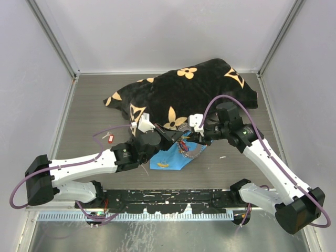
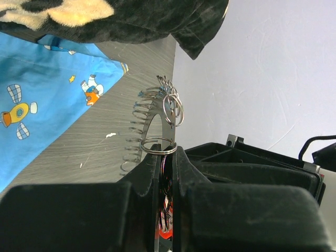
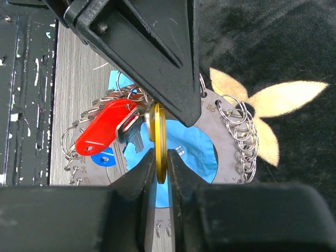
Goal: Remove the keys from the keyring
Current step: Pick up the key from the keyring.
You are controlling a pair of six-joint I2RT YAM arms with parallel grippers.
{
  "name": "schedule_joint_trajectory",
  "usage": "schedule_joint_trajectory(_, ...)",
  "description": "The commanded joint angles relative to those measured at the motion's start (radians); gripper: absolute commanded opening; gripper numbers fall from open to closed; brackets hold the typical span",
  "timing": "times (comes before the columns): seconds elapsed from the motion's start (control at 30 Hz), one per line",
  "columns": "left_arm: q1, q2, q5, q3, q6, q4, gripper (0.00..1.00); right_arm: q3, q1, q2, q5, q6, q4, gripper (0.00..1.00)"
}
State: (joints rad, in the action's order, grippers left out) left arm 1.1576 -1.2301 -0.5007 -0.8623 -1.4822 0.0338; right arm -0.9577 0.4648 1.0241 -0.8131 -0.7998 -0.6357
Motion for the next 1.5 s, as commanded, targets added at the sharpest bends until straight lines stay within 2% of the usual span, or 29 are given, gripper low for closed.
schedule_joint_trajectory(0.0,0.003,0.014,-0.015,-0.046,-0.043,0.06,0.0,-0.044,0.009,-0.03,-0.018,-0.009,0.035,0.14)
schedule_joint_trajectory(0.1,0.003,0.011,-0.013,-0.043,-0.047,0.061,0.0,-0.048,0.01,-0.034,-0.023,-0.013,0.029,0.06)
schedule_joint_trajectory(0.33,0.004,0.015,-0.015,-0.025,-0.04,0.076,0.0,-0.068,0.01,-0.041,-0.082,-0.057,-0.03,0.01)
schedule_joint_trajectory(0.57,0.004,0.035,-0.012,-0.007,0.028,0.077,0.34,-0.1,0.009,-0.043,-0.077,-0.098,-0.094,0.01)
schedule_joint_trajectory(0.77,0.004,0.048,0.002,0.008,0.112,0.079,0.48,-0.123,0.01,-0.033,-0.091,-0.13,-0.148,0.01)
schedule_joint_trajectory(1.0,0.002,0.081,0.014,0.052,0.248,0.089,0.54,-0.144,0.01,-0.02,-0.098,-0.157,-0.21,0.01)
schedule_joint_trajectory(1.13,0.002,0.131,0.039,0.111,0.409,0.153,0.58,-0.161,0.009,-0.009,-0.114,-0.184,-0.263,0.01)
schedule_joint_trajectory(1.3,-0.002,0.249,0.167,0.232,0.723,0.348,0.68,-0.183,0.01,0.014,-0.119,-0.235,-0.353,0.01)
schedule_joint_trajectory(1.47,-0.005,0.382,0.281,0.321,1.014,0.405,0.73,-0.223,0.009,0.036,-0.16,-0.365,-0.489,0.01)
